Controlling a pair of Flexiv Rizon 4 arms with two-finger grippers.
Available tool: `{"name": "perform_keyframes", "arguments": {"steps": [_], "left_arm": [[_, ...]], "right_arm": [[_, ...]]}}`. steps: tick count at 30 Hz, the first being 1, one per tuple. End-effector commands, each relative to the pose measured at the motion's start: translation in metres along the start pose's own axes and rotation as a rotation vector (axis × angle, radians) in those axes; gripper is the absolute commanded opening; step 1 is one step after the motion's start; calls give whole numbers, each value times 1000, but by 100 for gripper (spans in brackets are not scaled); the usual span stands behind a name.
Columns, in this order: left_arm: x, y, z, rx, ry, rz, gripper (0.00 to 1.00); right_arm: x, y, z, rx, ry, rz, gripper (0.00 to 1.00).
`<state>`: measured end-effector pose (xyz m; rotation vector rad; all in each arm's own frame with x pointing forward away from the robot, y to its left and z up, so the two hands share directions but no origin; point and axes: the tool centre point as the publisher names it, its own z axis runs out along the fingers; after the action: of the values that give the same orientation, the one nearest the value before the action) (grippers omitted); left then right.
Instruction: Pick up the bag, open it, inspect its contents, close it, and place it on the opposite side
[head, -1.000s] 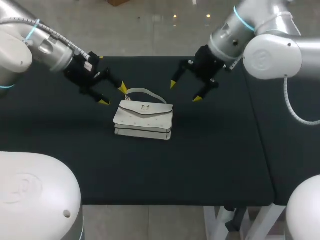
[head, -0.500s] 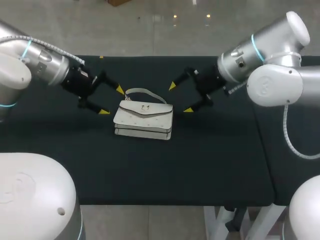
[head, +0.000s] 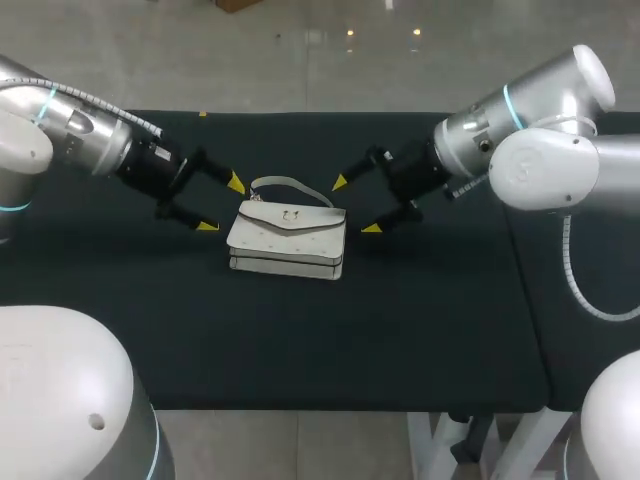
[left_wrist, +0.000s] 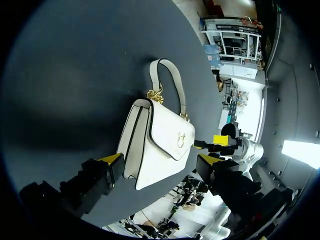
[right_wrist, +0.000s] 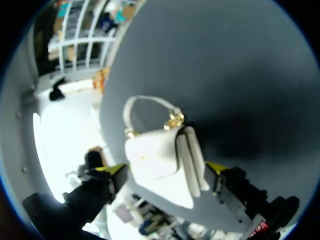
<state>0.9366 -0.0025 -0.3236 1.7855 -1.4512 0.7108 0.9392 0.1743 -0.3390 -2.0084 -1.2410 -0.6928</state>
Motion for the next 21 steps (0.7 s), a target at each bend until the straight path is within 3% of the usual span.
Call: {"name": "perform_keyframes", "arguments": {"steps": [1, 2, 5, 8, 10, 12, 14, 18, 21], "left_arm": [[-8, -22, 8, -128, 52, 19, 100], [-8, -22, 9, -136, 64, 30, 100], [-6, -23, 13, -152, 88, 59, 100], [-5, -25, 18, -156, 102, 68, 85], [-4, -26, 20, -160, 107, 74, 80], [-4, -27, 23, -165, 115, 79, 65], [-3, -26, 26, -165, 116, 82, 65], [-1, -23, 29, -165, 120, 100, 50], [-1, -21, 31, -170, 116, 108, 50]], "right_arm": [[-1, 13, 6, 145, 44, -5, 100], [-1, 14, 6, 149, 48, -5, 100], [1, 13, 9, 171, 66, -17, 82], [3, 13, 13, 186, 71, -31, 82], [3, 13, 14, 195, 77, -38, 80], [4, 13, 16, 207, 84, -47, 77], [3, 12, 17, 219, 88, -52, 76], [-1, 10, 19, 236, 95, -59, 65], [-4, 9, 20, 244, 99, -72, 59]]}}
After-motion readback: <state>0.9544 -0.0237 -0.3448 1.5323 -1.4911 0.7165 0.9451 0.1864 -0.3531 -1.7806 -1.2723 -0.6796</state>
